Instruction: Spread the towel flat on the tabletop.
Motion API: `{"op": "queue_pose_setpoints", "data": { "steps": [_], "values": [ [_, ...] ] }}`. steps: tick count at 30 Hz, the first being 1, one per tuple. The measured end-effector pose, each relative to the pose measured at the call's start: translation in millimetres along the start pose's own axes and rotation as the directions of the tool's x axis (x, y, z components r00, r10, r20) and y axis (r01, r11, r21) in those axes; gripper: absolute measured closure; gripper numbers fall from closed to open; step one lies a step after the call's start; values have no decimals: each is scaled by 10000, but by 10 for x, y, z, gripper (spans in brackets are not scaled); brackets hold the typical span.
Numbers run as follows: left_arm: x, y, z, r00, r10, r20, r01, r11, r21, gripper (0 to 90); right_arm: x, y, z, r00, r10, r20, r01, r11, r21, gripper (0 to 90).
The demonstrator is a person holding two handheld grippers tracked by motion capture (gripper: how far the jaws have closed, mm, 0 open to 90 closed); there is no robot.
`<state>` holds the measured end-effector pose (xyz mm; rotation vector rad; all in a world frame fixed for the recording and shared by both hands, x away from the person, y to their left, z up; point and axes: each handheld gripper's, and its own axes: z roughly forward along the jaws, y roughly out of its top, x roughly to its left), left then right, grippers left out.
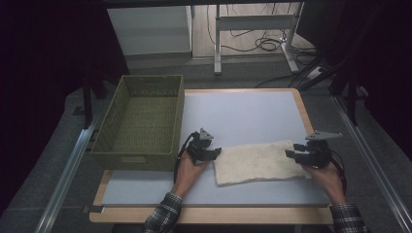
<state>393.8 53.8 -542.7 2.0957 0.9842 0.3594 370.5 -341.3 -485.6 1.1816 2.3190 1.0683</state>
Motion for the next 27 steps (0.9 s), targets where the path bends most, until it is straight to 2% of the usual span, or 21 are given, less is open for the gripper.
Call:
{"op": "queue_pose_setpoints", "data": {
  "steps": [3,6,14,21,27],
  "values": [
    [2,0,-1,10000,0,11,0,10000,4,442,117,5,-18,9996,-38,-272,36,10000,-70,457],
    [3,-1,0,10000,-17,24,17,10000,4,434,265,7,-4,9982,-273,-539,270,9996,-59,440],
    [6,-2,2,9999,-94,76,94,10000,-18,412,660,20,128,9882,-926,-1224,930,9957,-17,431],
    [4,-3,3,9999,-140,88,140,9999,-18,402,1002,48,278,9692,-1436,-2000,1456,9893,-48,436],
    [6,-3,3,9999,-97,95,97,10000,-17,397,1291,81,419,9470,-1832,-2638,1880,9821,-69,443]
  ]
}}
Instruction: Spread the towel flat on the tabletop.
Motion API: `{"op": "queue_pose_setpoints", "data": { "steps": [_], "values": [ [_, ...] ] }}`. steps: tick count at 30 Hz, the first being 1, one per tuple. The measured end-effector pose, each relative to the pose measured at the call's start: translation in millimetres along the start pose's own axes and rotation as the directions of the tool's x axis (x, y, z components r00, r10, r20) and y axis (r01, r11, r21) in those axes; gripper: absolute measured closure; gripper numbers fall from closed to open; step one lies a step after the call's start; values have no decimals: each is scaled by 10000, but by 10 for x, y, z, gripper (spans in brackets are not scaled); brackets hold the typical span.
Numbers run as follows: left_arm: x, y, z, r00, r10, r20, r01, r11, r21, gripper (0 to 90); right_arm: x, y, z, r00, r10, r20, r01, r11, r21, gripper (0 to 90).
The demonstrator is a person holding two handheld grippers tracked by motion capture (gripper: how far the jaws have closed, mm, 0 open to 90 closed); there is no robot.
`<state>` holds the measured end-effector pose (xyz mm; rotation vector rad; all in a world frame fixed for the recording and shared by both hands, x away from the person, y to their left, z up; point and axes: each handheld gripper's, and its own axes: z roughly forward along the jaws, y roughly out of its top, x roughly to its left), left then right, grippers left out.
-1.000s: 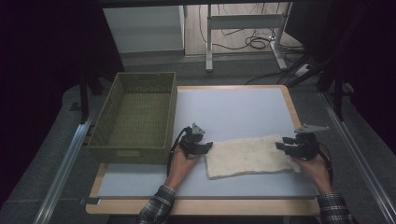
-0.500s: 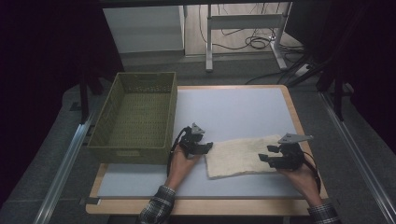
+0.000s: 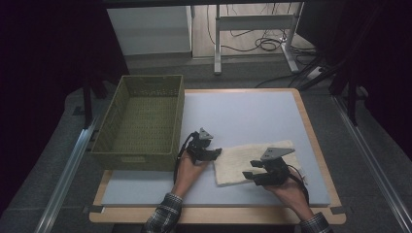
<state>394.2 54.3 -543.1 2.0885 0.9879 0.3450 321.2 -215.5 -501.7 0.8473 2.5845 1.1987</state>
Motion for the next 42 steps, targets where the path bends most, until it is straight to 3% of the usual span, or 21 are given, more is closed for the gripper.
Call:
{"op": "queue_pose_setpoints", "data": {
  "steps": [11,16,20,23,28,30,33,34,37,39,42],
  "values": [
    [6,0,-2,10000,9,36,-9,10000,8,395,375,143,378,9915,-459,-1219,491,9985,231,547],
    [7,-1,-3,10000,-46,51,46,10000,0,397,498,207,523,9872,-667,-1449,718,9969,308,557],
    [13,-1,-5,10000,-73,69,73,10000,-12,397,586,235,651,9866,-949,-1330,1024,9935,506,556],
    [12,-1,-4,10000,-71,59,71,10000,-6,395,621,223,735,9886,-1184,-925,1259,9888,803,558],
    [-9,1,-1,9999,32,-166,-32,10000,41,413,667,186,741,9842,-1772,-23,1770,9822,627,741],
    [-10,2,-2,9997,76,-230,-76,10000,29,447,663,174,738,9853,-1700,162,1688,9840,563,815],
    [-18,-2,-8,9998,100,-176,-100,9999,-18,524,652,178,736,9866,-1627,146,1616,9852,577,841],
    [-24,-2,-11,9995,304,-20,-304,9995,-48,571,647,180,735,9871,-1594,127,1584,9857,581,844],
    [-42,-4,-13,9975,605,370,-603,9982,-76,738,619,185,734,9909,-1344,-37,1343,9892,588,848],
    [-41,-5,-16,9969,577,535,-574,9983,-80,819,588,185,731,9939,-1078,-219,1089,9926,544,849],
    [-48,-6,-29,9978,500,438,-494,9987,-146,855,562,190,723,9955,-846,-439,869,9948,537,850]
  ]
}}
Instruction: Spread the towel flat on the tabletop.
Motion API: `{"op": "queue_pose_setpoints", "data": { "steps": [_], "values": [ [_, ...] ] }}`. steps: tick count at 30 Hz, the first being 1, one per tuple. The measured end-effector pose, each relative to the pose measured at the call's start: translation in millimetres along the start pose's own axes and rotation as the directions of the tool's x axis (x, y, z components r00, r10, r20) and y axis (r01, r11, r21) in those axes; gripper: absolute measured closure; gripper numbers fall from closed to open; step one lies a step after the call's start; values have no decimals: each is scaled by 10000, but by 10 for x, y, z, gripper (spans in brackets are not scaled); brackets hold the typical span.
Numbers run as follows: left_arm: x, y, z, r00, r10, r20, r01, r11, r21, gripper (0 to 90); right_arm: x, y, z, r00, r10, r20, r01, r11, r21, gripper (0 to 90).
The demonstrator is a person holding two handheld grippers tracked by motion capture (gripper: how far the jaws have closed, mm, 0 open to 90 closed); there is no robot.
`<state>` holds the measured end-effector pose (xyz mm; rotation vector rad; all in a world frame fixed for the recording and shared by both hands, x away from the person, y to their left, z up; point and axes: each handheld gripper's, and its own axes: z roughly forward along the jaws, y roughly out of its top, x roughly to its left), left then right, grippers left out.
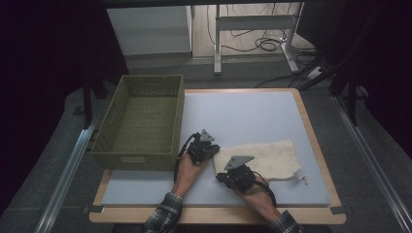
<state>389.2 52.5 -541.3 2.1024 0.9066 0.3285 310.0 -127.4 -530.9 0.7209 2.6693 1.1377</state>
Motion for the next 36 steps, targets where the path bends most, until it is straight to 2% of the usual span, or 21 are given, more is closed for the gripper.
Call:
{"op": "queue_pose_setpoints", "data": {
  "steps": [2,5,8,13,19,24,28,36],
  "values": [
    [4,2,-21,10000,-53,-52,52,9999,-116,860,-2,6,-19,9999,44,-92,-45,10000,-72,849],
    [6,22,-85,9996,-290,0,289,9979,-578,862,5,21,-74,10000,34,-57,-35,9997,-241,849],
    [-44,72,-117,9998,-175,-113,166,9971,-746,862,-9,51,-163,9999,69,-116,-75,9987,-513,849],
    [-99,155,-144,10000,-66,-60,61,9956,-938,859,-42,78,-319,9995,207,-225,-225,9962,-843,849],
    [-155,260,-153,9999,131,3,-130,9960,-884,856,-93,48,-439,9988,423,-264,-449,9934,-1056,848],
    [-202,378,-140,9995,280,131,-267,9954,-916,855,-128,33,-541,9992,393,-89,-401,9928,-1127,848],
    [-245,460,-97,9989,401,253,-374,9943,-1001,855,-183,-3,-640,9991,401,116,-385,9926,-1153,847],
    [-340,582,18,9968,671,436,-626,9933,-972,854,-299,-121,-806,9966,729,372,-677,9897,-1259,847]
  ]
}}
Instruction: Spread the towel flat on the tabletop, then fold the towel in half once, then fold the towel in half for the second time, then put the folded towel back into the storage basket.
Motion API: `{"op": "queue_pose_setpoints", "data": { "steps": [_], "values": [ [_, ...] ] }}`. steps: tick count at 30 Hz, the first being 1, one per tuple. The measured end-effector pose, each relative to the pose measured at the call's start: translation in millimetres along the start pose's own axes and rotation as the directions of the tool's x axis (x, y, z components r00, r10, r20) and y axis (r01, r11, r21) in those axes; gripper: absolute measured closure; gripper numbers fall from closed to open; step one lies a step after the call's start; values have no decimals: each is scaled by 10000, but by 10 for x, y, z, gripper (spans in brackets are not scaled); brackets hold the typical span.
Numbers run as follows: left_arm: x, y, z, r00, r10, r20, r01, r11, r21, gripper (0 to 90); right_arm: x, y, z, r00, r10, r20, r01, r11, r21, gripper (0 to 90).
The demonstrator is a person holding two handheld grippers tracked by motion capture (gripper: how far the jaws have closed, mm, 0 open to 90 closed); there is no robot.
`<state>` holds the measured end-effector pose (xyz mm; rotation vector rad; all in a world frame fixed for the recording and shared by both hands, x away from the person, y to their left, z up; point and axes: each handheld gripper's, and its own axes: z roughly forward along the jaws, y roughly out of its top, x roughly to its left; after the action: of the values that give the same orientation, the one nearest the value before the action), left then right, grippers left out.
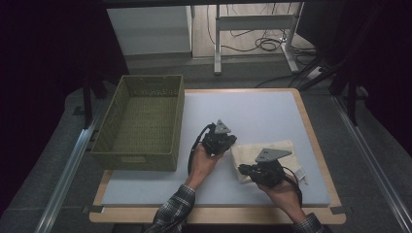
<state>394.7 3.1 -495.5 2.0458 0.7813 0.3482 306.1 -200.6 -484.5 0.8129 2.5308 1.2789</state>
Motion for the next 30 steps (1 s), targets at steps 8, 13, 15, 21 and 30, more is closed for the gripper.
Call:
{"op": "queue_pose_setpoints", "data": {
  "steps": [8,13,15,21,30],
  "values": [
    [-111,161,113,9994,326,118,-325,9995,-40,854,-83,-76,-129,9992,290,276,-285,9995,-167,844],
    [-176,269,195,9984,494,268,-491,9987,-117,855,-116,-110,-202,9983,352,463,-341,9991,-235,843],
    [-202,309,236,9979,559,314,-555,9984,-122,855,-136,-123,-237,9977,431,520,-418,9988,-254,843],
    [-261,398,357,9961,761,456,-759,9971,-75,855,-203,-153,-348,9958,566,721,-546,9981,-302,842],
    [-340,506,500,9936,934,634,-928,9956,-115,855,-354,-246,-526,9903,948,1018,-912,9950,-396,842]
  ]
}}
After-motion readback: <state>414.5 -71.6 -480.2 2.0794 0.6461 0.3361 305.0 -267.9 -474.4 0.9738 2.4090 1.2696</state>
